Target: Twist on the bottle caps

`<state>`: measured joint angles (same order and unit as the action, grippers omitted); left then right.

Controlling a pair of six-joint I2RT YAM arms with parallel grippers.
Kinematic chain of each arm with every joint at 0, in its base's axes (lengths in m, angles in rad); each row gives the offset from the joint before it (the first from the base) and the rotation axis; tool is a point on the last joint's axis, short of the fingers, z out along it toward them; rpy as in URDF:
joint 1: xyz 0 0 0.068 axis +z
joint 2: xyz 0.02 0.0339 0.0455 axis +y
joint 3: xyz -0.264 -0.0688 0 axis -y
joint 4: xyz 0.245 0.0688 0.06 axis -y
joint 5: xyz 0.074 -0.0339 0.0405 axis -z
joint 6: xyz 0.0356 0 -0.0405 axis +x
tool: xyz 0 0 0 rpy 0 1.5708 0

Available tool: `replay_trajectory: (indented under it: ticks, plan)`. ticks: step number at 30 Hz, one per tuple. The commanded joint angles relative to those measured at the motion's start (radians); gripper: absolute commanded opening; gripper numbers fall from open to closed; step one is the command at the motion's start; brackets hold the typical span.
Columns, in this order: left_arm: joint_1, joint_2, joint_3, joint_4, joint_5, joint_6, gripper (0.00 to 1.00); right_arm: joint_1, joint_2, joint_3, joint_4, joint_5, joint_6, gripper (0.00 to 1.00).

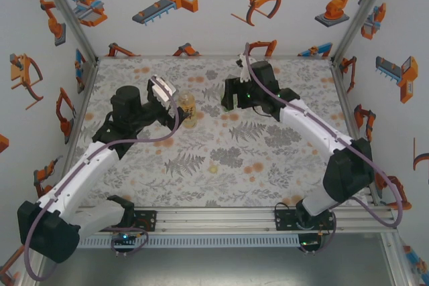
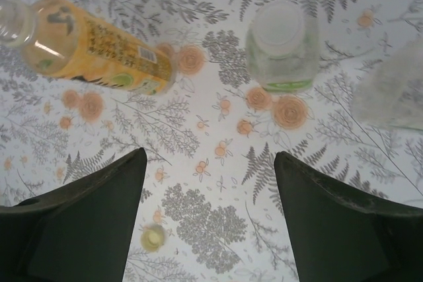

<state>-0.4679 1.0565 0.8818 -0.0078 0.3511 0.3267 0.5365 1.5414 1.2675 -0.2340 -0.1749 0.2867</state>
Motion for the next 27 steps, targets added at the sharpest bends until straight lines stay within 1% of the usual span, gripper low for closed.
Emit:
replay_trajectory:
  ticks: [1,4,8,10,13,16,21,24,27]
  plan:
    - [0.005,-0.047,-0.009,0.006,-0.043,-0.006,0.88,0.022,-0.061,-0.122,0.365,-0.059,-0.053,0.73]
    - [0.006,-0.095,-0.010,-0.046,-0.060,0.001,0.89,0.041,-0.066,-0.233,0.574,-0.097,-0.084,0.75]
    - [0.007,-0.185,-0.025,-0.119,-0.099,0.005,0.90,0.085,-0.016,-0.300,0.770,-0.133,-0.145,0.79]
    - [0.007,-0.237,-0.038,-0.159,-0.130,0.010,0.92,0.114,0.021,-0.307,0.838,-0.129,-0.172,0.80]
    - [0.009,-0.313,-0.069,-0.197,-0.168,0.021,0.94,0.142,0.081,-0.279,0.879,-0.119,-0.177,0.83]
    - [0.010,-0.379,-0.114,-0.204,-0.204,0.025,0.96,0.168,0.138,-0.259,0.936,-0.104,-0.189,0.93]
    - [0.011,-0.444,-0.196,-0.172,-0.270,0.007,0.97,0.203,0.232,-0.188,0.982,-0.091,-0.199,0.93]
    - [0.013,-0.449,-0.196,-0.182,-0.259,0.002,0.97,0.222,0.281,-0.151,1.004,-0.068,-0.200,0.93]
    - [0.013,-0.452,-0.199,-0.190,-0.280,0.003,0.97,0.235,0.331,-0.122,1.025,-0.031,-0.197,0.93]
